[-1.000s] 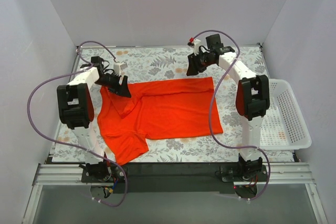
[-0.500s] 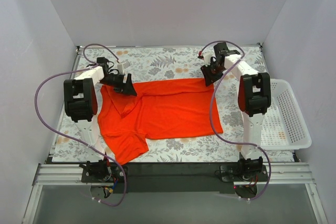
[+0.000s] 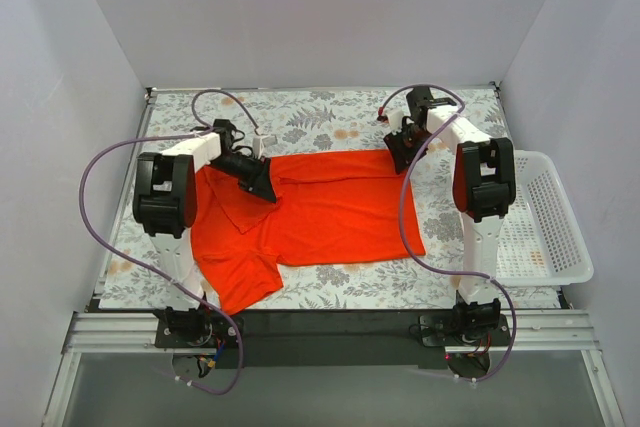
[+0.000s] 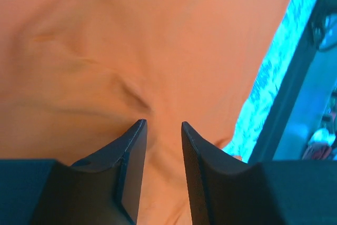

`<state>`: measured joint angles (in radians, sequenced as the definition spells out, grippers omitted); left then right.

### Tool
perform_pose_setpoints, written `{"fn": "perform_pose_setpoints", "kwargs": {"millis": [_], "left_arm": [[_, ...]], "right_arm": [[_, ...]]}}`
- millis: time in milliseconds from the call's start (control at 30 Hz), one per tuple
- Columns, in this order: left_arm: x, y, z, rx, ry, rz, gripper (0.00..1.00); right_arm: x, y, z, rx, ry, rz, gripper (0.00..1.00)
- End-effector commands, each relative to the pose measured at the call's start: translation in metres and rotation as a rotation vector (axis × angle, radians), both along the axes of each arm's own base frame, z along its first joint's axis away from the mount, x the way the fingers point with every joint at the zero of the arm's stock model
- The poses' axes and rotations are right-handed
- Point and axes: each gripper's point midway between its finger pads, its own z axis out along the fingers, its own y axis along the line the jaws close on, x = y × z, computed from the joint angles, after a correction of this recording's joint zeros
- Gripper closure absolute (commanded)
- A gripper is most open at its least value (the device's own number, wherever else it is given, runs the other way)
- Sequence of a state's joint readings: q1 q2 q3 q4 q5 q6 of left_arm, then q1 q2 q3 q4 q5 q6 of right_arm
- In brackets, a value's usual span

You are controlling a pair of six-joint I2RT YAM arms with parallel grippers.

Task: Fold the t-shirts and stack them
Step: Fold the tshirt

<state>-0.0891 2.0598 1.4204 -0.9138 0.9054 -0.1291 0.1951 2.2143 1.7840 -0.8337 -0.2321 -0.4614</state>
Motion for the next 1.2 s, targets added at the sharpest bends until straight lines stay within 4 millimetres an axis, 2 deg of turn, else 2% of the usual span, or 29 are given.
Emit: {"fn": "perform_pose_setpoints", "kwargs": {"millis": [0, 67, 133, 200, 233, 300, 333, 367, 433, 467, 533, 700, 767, 800, 933, 1067, 1133, 1167], "left_arm": [[-0.034, -0.013, 0.031, -0.026, -0.088, -0.146, 0.69], [-0.042, -0.012, 0.039, -0.018, -0.1, -0.173, 0.62], [-0.036, -0.006, 0.048, -0.013, -0.118, -0.14, 0.56], [-0.02, 0.003, 0.059, -0.034, -0.143, -0.078, 0.53], [0.001, 0.018, 0.068, -0.041, -0.13, 0.028, 0.49], [0.028, 0.042, 0.072, -0.025, -0.134, 0.161, 0.47], [0.047, 0.057, 0.067, 0.032, -0.182, 0.219, 0.46], [0.059, 0.073, 0.065, 0.064, -0.17, 0.304, 0.46], [0.082, 0.09, 0.058, 0.131, -0.224, 0.384, 0.46], [0.089, 0.102, 0.05, 0.197, -0.219, 0.444, 0.46], [0.097, 0.112, 0.035, 0.256, -0.203, 0.481, 0.48], [0.101, 0.144, 0.004, 0.433, -0.164, 0.606, 0.55], [0.102, 0.154, -0.001, 0.485, -0.172, 0.635, 0.56], [0.098, 0.164, -0.007, 0.547, -0.164, 0.662, 0.57], [0.085, 0.181, -0.024, 0.647, -0.138, 0.672, 0.59], [0.076, 0.185, -0.047, 0.675, -0.07, 0.654, 0.6], [0.08, 0.183, -0.052, 0.663, -0.051, 0.656, 0.6], [0.091, 0.184, -0.048, 0.654, -0.067, 0.663, 0.6]], "right_arm": [[-0.007, -0.015, 0.017, -0.035, -0.005, 0.018, 0.57], [-0.008, -0.018, 0.017, -0.046, -0.004, 0.034, 0.57], [-0.007, -0.016, 0.023, -0.039, -0.01, 0.051, 0.58], [0.001, -0.012, 0.035, -0.02, -0.042, 0.052, 0.59], [0.003, -0.008, 0.041, 0.002, -0.051, 0.051, 0.59], [0.011, -0.004, 0.051, 0.025, -0.078, 0.039, 0.59], [0.019, 0.0, 0.057, 0.042, -0.099, 0.037, 0.59], [0.021, 0.003, 0.059, 0.05, -0.098, 0.023, 0.59], [0.031, 0.007, 0.058, 0.058, -0.107, 0.011, 0.59], [0.033, 0.008, 0.056, 0.056, -0.107, 0.008, 0.59], [0.037, 0.01, 0.048, 0.042, -0.097, 0.002, 0.59], [0.035, 0.01, 0.022, -0.034, -0.068, 0.02, 0.6], [0.032, 0.003, 0.011, -0.085, -0.051, 0.023, 0.61], [0.03, 0.002, 0.004, -0.104, -0.041, 0.03, 0.61], [0.019, -0.02, -0.017, -0.231, -0.004, 0.049, 0.62], [0.025, -0.031, -0.023, -0.302, -0.019, 0.041, 0.63], [0.034, -0.028, -0.021, -0.297, -0.042, 0.039, 0.62], [0.039, -0.027, -0.02, -0.294, -0.054, 0.034, 0.62]]}}
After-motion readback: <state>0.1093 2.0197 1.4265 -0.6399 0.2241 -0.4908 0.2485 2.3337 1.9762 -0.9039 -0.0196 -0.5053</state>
